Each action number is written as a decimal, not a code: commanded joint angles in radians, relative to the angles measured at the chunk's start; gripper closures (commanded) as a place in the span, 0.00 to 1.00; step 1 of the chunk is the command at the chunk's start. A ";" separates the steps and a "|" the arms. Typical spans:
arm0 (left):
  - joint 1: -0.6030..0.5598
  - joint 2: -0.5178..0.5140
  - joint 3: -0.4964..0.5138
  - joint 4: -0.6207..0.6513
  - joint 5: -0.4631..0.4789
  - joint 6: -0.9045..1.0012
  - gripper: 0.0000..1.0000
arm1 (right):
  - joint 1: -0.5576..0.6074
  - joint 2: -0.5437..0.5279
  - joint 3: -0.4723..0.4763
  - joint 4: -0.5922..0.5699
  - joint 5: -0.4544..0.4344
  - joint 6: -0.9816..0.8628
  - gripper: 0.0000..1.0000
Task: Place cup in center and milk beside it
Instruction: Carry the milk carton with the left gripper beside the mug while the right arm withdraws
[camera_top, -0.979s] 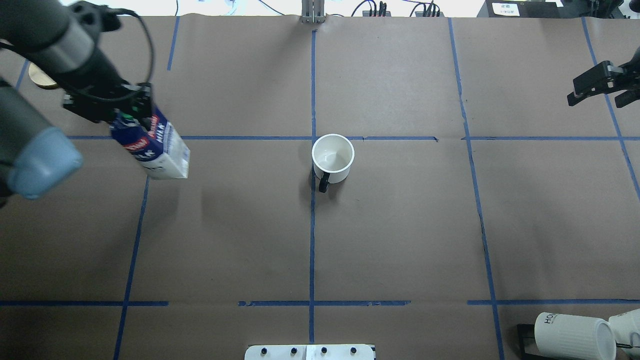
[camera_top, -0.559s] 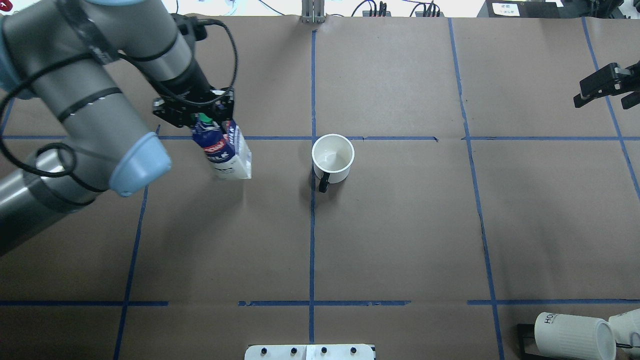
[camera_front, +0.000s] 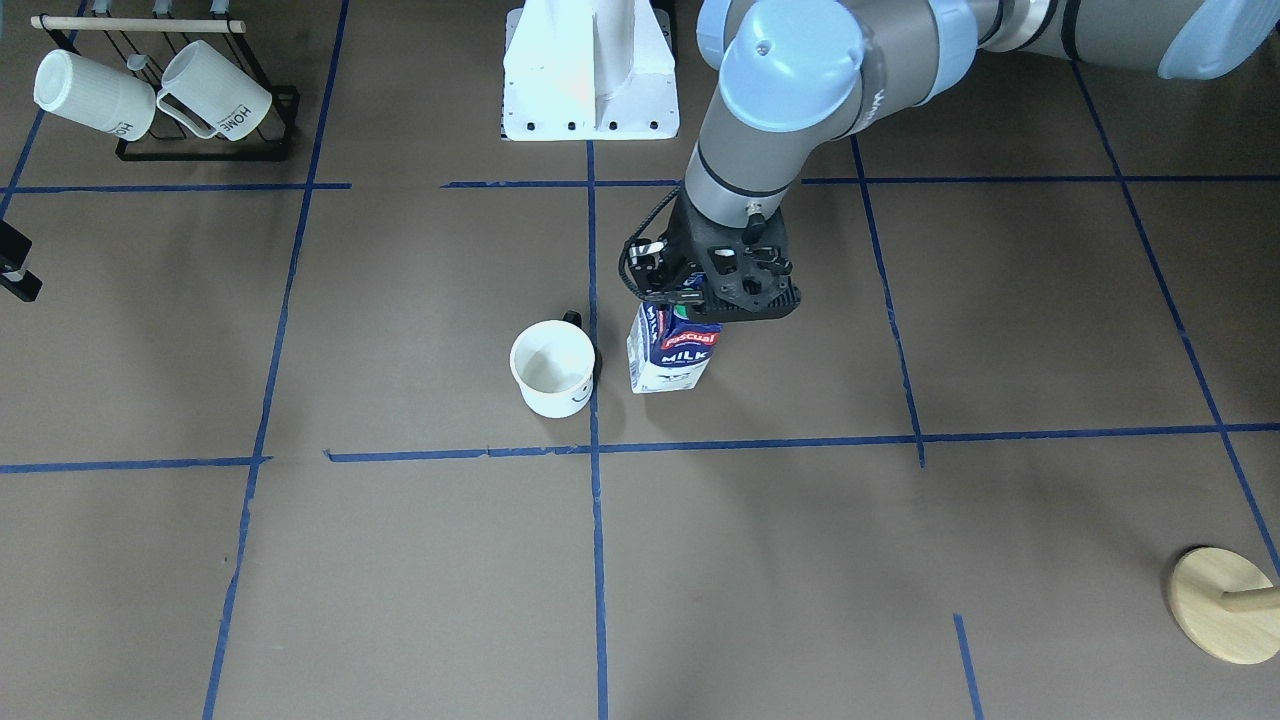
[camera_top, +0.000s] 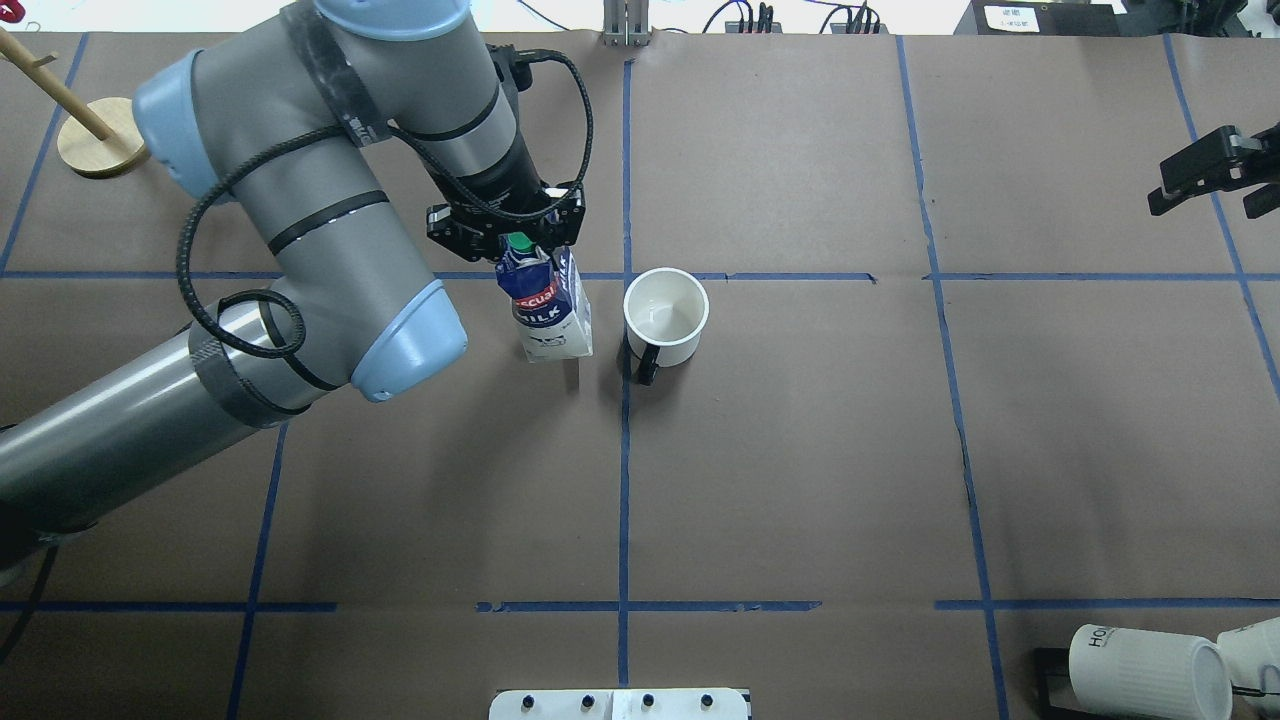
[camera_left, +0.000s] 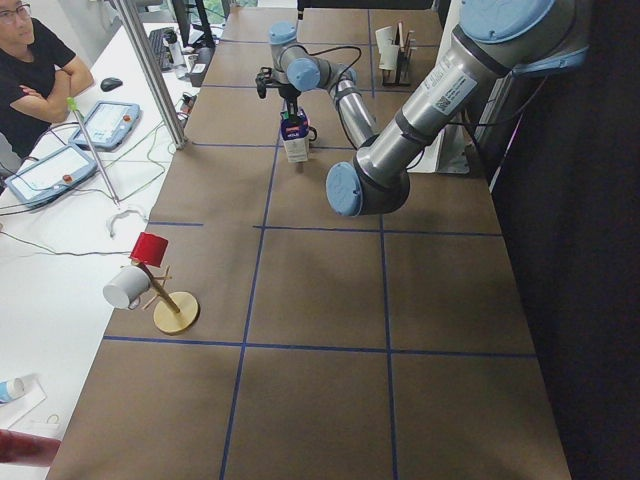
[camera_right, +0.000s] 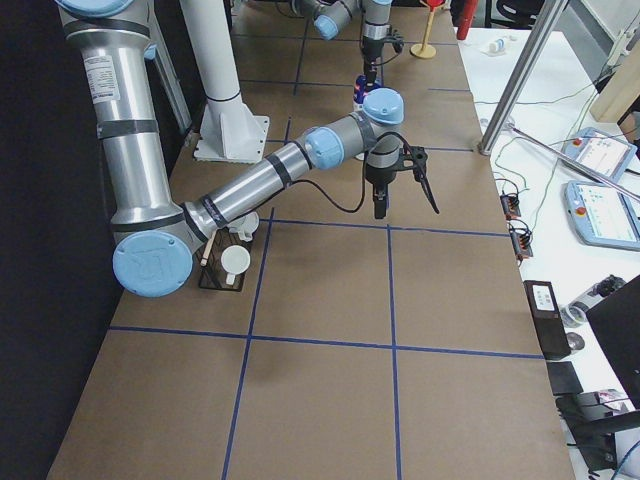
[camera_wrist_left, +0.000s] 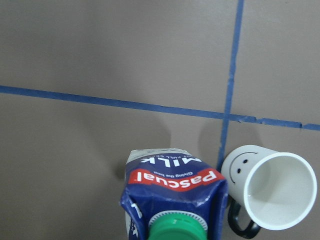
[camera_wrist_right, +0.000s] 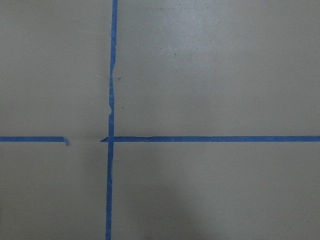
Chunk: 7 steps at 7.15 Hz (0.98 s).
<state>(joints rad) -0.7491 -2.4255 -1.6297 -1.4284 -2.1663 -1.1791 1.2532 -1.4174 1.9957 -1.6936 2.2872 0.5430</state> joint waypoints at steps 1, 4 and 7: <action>0.022 -0.053 0.066 -0.010 0.022 -0.005 0.98 | 0.000 0.002 0.000 0.000 0.000 0.000 0.00; 0.031 -0.064 0.117 -0.083 0.025 -0.039 0.89 | 0.000 0.003 0.000 -0.001 0.000 0.000 0.00; 0.030 -0.058 0.108 -0.079 0.025 -0.042 0.00 | 0.000 0.005 0.000 -0.001 0.000 0.002 0.00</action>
<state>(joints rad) -0.7182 -2.4852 -1.5183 -1.5091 -2.1415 -1.2182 1.2532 -1.4139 1.9957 -1.6944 2.2872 0.5434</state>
